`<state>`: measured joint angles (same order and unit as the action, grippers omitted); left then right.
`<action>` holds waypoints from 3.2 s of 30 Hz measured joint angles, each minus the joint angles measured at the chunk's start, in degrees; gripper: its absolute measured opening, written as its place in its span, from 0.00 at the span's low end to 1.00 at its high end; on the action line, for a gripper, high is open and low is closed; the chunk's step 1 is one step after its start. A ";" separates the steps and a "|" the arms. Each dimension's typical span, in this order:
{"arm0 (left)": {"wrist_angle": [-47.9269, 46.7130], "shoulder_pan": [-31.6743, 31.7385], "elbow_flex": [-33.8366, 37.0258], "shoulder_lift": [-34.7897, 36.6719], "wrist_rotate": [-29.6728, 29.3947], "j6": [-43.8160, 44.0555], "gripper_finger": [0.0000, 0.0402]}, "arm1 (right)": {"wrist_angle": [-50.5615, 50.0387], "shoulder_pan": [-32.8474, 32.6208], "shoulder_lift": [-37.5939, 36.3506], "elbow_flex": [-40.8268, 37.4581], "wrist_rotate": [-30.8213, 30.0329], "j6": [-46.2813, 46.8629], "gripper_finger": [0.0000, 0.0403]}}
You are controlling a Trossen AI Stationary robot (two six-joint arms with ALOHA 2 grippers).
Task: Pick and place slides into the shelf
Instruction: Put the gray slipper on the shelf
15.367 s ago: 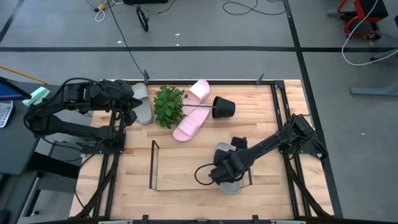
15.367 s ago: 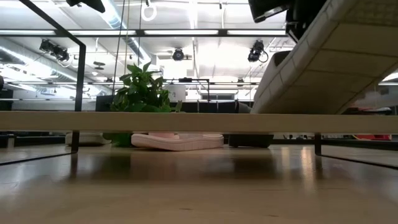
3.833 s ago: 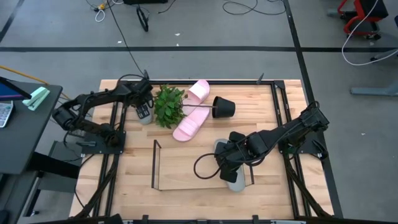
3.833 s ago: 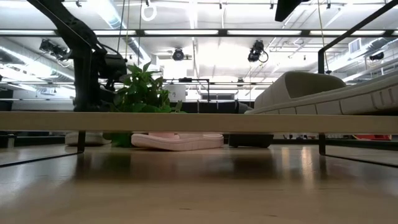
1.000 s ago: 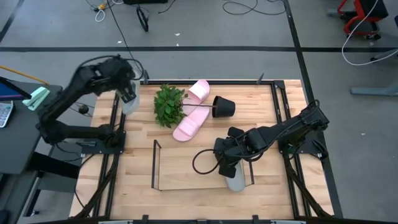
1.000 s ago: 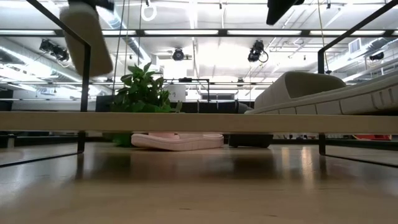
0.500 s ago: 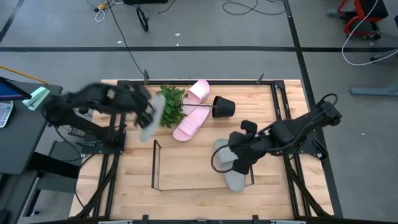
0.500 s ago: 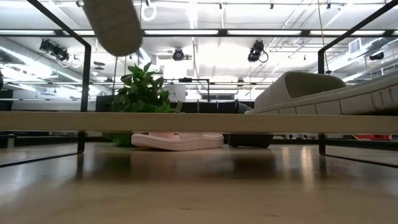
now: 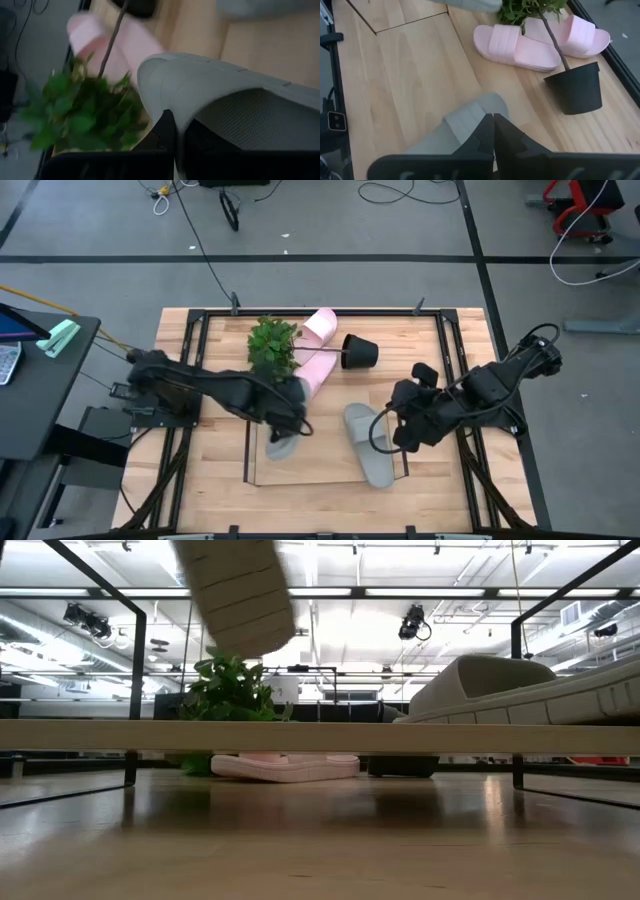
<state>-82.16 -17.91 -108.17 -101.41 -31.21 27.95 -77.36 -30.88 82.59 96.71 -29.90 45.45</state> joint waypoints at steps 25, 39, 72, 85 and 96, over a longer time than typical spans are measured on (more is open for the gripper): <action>0.06 0.64 -23.56 -23.44 4.56 5.48 0.03 | -4.80 -0.75 -2.29 -0.02 -0.44 -7.23 0.00; 3.95 3.10 -23.60 -24.82 4.46 2.80 0.03 | -4.75 -15.50 -11.07 -0.02 1.56 1.89 0.00; -3.34 1.55 -23.41 -31.84 7.06 13.36 0.03 | -11.60 -45.29 -19.81 -18.12 -13.58 31.42 0.02; -0.56 2.01 -23.34 -32.48 6.70 9.80 0.03 | -2.19 -46.18 -22.67 -29.81 -15.55 37.05 0.03; 3.30 2.19 -23.32 -34.35 7.55 8.21 0.03 | -2.19 -46.14 -22.77 -29.81 -17.65 36.99 0.04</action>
<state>-78.86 -15.72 -131.48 -135.76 -23.66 36.16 -79.55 -77.01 59.81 66.89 -47.55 82.43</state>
